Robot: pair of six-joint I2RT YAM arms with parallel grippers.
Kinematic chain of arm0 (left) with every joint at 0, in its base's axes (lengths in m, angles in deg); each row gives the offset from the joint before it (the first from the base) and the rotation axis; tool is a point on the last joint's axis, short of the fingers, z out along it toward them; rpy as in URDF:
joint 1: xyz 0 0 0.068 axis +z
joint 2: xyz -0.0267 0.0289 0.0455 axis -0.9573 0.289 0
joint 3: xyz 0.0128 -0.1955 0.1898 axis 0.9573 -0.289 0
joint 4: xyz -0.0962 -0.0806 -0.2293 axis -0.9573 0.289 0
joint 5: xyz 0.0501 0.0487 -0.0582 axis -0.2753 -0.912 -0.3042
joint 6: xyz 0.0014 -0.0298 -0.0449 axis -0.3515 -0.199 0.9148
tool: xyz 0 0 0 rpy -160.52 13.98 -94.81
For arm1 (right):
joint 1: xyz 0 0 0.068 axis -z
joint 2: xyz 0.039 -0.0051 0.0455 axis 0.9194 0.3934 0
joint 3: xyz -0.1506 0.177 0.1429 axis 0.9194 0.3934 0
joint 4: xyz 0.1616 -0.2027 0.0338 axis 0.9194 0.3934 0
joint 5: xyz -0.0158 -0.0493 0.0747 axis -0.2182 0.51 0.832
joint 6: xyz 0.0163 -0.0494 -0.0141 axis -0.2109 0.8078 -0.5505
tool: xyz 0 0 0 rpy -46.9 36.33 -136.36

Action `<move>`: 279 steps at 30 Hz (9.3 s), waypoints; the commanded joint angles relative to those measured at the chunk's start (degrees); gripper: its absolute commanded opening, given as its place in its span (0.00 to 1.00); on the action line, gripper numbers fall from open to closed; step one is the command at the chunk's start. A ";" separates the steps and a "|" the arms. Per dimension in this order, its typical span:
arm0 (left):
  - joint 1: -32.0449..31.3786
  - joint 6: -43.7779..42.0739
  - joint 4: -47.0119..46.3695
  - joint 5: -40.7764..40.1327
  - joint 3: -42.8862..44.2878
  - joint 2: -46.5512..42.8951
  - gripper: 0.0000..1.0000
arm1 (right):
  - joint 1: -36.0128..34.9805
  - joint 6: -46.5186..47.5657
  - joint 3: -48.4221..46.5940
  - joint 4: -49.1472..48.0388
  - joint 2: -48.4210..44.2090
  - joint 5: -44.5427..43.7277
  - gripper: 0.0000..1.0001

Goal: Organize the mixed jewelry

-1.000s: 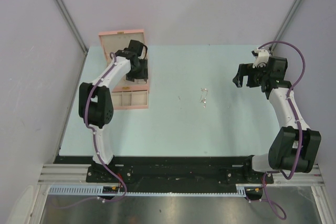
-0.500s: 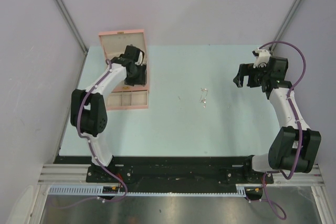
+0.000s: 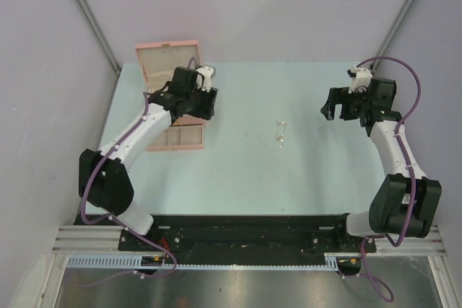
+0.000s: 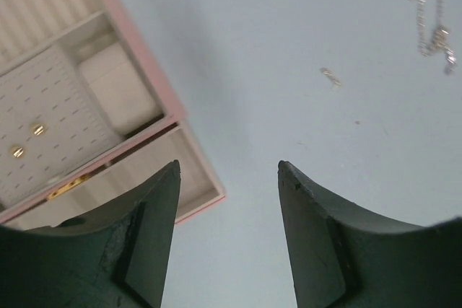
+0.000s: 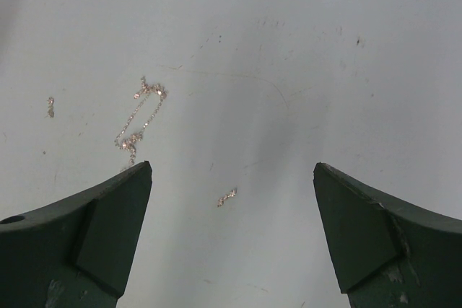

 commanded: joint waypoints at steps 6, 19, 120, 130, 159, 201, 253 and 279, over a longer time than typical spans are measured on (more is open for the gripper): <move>-11.94 -17.41 -2.15 10.61 0.29 1.98 0.66 | 0.43 1.11 -0.83 -0.57 0.74 -0.43 1.00; -14.67 -49.48 3.03 18.95 6.71 11.73 0.63 | 1.40 0.94 -0.83 -0.13 0.83 1.59 1.00; -17.75 -116.21 32.40 13.07 36.24 45.75 0.24 | 3.33 2.52 -0.83 0.22 5.39 2.56 1.00; -17.93 -116.48 33.63 12.90 39.23 47.69 0.21 | 3.68 2.52 -0.83 0.31 5.48 2.38 1.00; -19.07 -105.59 30.11 13.16 34.05 43.38 0.00 | 4.30 2.17 -0.83 0.31 5.31 3.09 1.00; -13.80 -62.52 -10.66 -13.29 6.63 15.71 0.00 | 5.00 1.73 -0.83 0.22 4.26 3.70 1.00; 5.37 -55.75 -20.52 -23.40 -1.11 17.28 0.00 | 5.00 1.29 -0.83 0.49 5.39 5.46 1.00; 4.40 -55.31 -22.62 -27.27 1.97 21.14 0.00 | 5.00 1.47 -0.83 0.48 6.19 5.02 1.00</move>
